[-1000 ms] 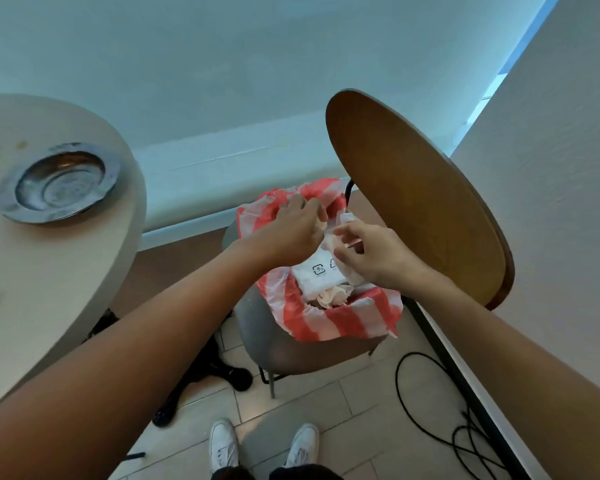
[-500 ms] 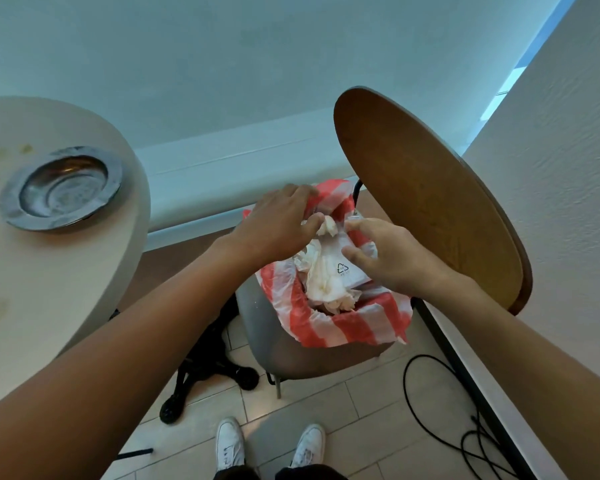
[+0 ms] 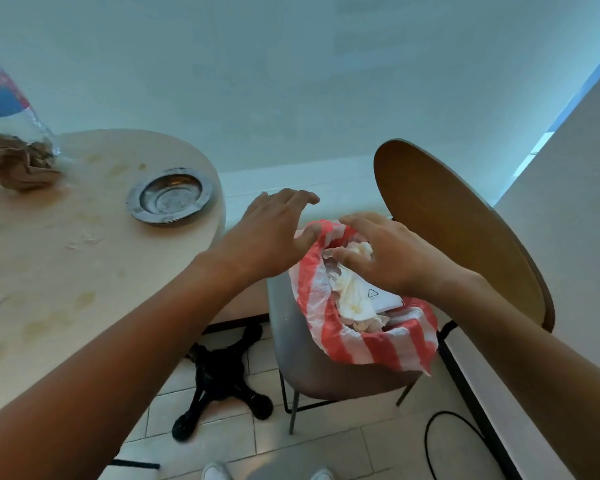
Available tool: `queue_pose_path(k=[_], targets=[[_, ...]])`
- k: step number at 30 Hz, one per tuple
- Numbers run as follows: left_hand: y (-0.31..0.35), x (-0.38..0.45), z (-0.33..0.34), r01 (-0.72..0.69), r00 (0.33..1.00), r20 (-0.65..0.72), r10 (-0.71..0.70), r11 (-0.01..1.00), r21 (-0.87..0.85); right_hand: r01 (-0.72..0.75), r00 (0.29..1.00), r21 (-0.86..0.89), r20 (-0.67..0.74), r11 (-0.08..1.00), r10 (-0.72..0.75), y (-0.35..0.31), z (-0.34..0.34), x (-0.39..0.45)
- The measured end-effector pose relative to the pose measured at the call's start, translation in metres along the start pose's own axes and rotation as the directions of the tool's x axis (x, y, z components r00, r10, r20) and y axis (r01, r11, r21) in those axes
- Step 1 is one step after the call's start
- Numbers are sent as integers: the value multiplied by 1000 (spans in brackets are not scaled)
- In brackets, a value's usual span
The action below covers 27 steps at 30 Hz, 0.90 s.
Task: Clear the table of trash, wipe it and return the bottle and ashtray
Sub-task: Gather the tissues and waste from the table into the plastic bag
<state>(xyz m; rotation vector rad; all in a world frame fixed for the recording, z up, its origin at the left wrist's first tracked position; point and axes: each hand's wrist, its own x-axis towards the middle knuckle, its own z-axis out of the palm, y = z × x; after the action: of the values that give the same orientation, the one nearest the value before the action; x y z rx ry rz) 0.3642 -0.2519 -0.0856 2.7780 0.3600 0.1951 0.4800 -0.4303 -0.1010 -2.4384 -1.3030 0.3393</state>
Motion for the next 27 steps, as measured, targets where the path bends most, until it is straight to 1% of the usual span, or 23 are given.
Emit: queue_pose_path(k=[7,9,13,16,20,24,27], targets=[[-31,-55,-45,60,991,-120,-61,998,-9,124,992,-60,-28,991,-125,-70,-4,10],[-44,-68,-55,75,988,-136,-77,997,-19,142,989,-72,-30,987,-144,-88,-4,15],[-78,-99,-82,86,973,-210,-91,996,-32,177,983,-99,-30,979,-181,-136,3,26],[-104,-123,-100,123,966,-224,-130,991,-44,200,978,-108,-31,974,-205,-172,12,34],[-145,-152,-122,169,958,-232,-168,986,-17,241,968,-97,-45,966,-246,-223,27,46],[-189,-178,-144,169,949,-267,-169,985,-23,266,959,-84,-75,960,-272,-271,44,61],[-216,-196,-158,167,939,-299,-169,985,-32,263,958,-116,-84,958,-273,-300,54,71]])
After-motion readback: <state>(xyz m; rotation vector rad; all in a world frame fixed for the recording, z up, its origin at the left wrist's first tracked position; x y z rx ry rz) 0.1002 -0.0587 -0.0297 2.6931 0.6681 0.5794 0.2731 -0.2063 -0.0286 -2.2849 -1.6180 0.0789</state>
